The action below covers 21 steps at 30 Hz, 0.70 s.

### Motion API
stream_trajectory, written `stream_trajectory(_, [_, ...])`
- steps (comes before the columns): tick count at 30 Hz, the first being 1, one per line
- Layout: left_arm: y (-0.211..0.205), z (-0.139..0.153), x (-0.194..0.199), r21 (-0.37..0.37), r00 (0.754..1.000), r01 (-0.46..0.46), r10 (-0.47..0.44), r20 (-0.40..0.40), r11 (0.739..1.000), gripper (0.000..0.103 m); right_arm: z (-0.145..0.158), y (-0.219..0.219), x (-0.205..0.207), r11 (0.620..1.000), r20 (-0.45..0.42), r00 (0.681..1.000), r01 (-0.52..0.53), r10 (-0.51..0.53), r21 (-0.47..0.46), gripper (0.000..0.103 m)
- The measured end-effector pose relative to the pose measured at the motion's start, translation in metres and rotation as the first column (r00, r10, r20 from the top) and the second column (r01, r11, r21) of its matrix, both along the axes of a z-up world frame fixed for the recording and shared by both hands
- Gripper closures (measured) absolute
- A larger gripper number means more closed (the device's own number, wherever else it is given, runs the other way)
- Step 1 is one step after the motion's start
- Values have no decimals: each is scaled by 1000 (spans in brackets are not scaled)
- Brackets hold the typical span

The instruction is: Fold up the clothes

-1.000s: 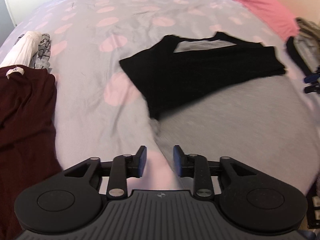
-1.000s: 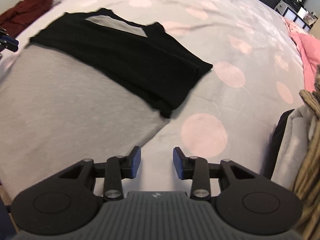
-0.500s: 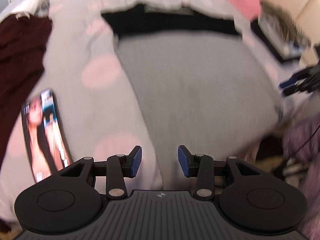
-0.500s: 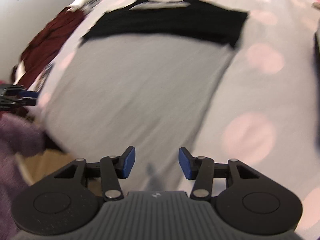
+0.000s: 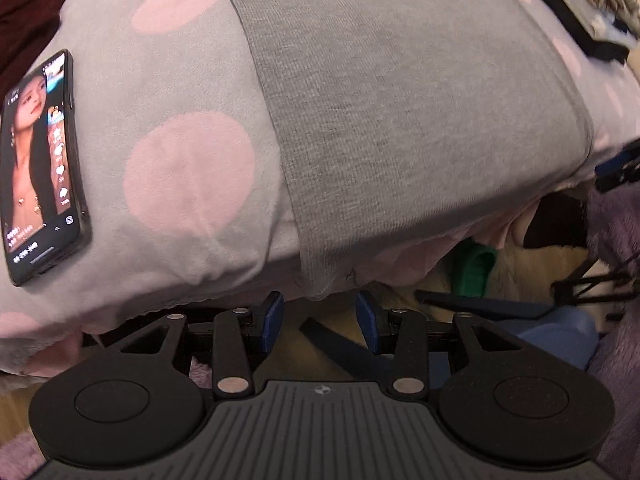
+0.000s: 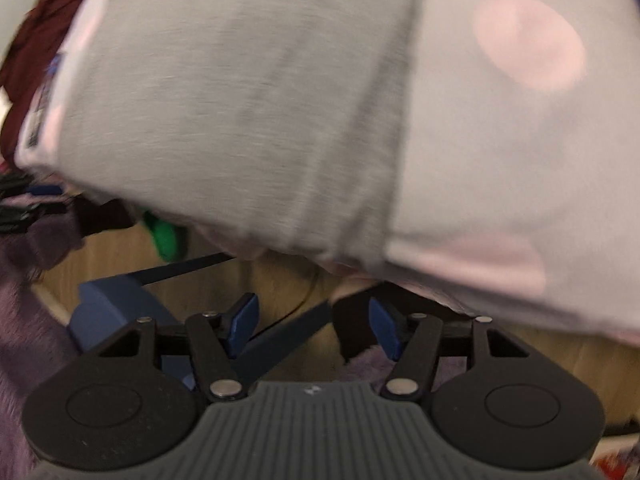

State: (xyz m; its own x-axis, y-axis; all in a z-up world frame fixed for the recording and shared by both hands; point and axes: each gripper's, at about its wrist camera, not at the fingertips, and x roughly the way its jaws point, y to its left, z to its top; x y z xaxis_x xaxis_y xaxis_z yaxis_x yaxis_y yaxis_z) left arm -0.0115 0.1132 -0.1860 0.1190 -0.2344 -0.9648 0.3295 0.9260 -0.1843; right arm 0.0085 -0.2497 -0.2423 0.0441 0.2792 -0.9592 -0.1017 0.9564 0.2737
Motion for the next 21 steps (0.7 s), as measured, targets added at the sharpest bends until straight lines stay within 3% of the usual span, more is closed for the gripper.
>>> stream_trajectory(2, [0, 3, 0, -6, 1000, 0, 0, 24, 1000, 63, -5, 2, -8, 1000, -26, 1000, 15, -16, -16, 37])
stream_trajectory(4, [-1, 4, -1, 5, 999, 6, -7, 42, 1000, 62, -4, 3, -14, 999, 6, 1000, 21, -21, -50, 24])
stream_trajectory(7, [-3, 6, 1, 18, 998, 12, -13, 55, 1000, 62, -8, 8, -20, 998, 16, 999, -32, 33, -55, 24])
stream_trajectory(13, [-3, -1, -3, 42, 995, 49, -52, 81, 998, 62, -11, 21, -20, 979, 124, 982, -118, 139, -164, 41])
stream_trajectory(17, [-3, -6, -4, 58, 993, 73, -78, 92, 996, 62, -23, 15, -14, 983, 109, 987, -101, 118, -154, 47])
stream_trajectory(21, [-4, -10, -3, 70, 991, 97, -103, 89, 993, 75, -33, 13, -10, 985, 87, 990, -102, 115, -139, 55])
